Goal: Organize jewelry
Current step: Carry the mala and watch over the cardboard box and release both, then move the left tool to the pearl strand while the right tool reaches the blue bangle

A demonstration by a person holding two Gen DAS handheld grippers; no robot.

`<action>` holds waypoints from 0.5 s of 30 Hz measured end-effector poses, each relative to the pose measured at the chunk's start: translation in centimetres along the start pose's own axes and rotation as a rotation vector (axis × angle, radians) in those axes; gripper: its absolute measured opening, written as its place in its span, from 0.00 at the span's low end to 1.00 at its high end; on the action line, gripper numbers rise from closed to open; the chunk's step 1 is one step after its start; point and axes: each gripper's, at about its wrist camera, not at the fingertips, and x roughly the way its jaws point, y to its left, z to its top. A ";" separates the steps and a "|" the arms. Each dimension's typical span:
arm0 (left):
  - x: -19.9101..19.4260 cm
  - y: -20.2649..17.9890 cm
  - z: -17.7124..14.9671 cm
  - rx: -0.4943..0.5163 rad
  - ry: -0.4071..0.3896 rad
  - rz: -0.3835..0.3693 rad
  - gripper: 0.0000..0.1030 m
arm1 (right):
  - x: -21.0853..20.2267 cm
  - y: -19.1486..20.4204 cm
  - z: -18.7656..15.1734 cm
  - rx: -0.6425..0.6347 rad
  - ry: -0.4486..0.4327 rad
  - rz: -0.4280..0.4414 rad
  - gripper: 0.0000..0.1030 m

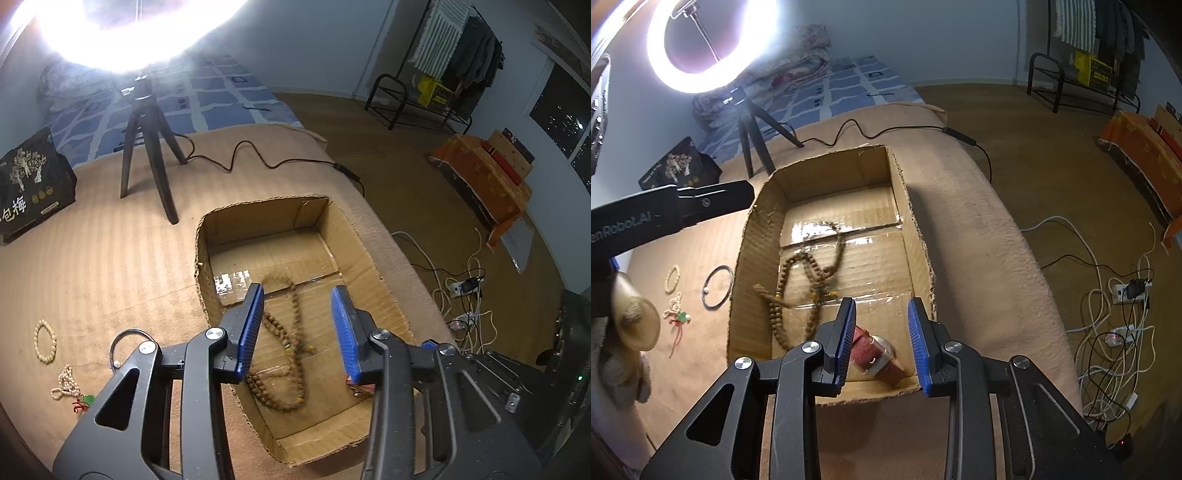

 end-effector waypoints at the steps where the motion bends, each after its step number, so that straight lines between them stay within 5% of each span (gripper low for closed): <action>1: 0.1 0.1 -0.1 0.002 0.003 0.006 0.37 | 0.0 0.0 0.0 -0.002 0.000 -0.001 0.33; 3: 0.4 0.4 -0.1 0.005 0.007 0.010 0.38 | -0.1 0.2 -0.1 -0.007 -0.010 -0.012 0.44; 15: -2.7 3.8 -0.9 0.018 -0.039 0.054 0.38 | -0.7 1.5 0.4 -0.024 -0.050 -0.021 0.57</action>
